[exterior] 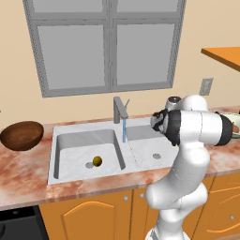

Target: Pick the onions from the sink and place them in one bowl. Place the lemon in the other bowl. Then turn off the sink faucet.

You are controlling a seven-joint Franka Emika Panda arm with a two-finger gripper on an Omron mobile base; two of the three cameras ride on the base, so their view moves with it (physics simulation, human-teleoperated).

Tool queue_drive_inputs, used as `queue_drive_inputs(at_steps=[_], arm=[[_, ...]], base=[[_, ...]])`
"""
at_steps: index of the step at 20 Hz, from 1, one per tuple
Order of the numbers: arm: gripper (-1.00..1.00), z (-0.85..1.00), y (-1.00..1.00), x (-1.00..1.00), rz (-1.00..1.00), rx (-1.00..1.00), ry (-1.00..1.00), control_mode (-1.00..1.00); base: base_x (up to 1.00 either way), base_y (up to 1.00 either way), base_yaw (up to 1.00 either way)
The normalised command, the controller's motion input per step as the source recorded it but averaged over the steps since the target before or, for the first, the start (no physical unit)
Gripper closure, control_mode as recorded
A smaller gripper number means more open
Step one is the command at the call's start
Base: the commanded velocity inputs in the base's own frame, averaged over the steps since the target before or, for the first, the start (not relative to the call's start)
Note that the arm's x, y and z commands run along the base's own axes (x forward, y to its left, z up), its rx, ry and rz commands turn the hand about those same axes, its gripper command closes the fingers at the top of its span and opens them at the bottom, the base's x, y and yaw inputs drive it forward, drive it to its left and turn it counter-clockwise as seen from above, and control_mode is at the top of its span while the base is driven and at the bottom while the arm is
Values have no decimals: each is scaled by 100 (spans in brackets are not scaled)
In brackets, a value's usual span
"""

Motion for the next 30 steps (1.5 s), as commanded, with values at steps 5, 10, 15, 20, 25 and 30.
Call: queue_drive_inputs(at_steps=[5,10,15,20,25,30], arm=[[100,71,3,-25,0,-2,0,-100],[100,70,0,-23,0,-1,0,-100],[100,64,0,-20,-1,-2,0,-100],[100,70,0,-15,-3,-2,0,-100],[100,61,-9,-4,-7,-1,2,-100],[100,33,-23,-1,-9,0,1,-100]], base=[[0,0,0],[0,0,0],[0,0,0],[0,0,0],[0,0,0],[0,0,0]])
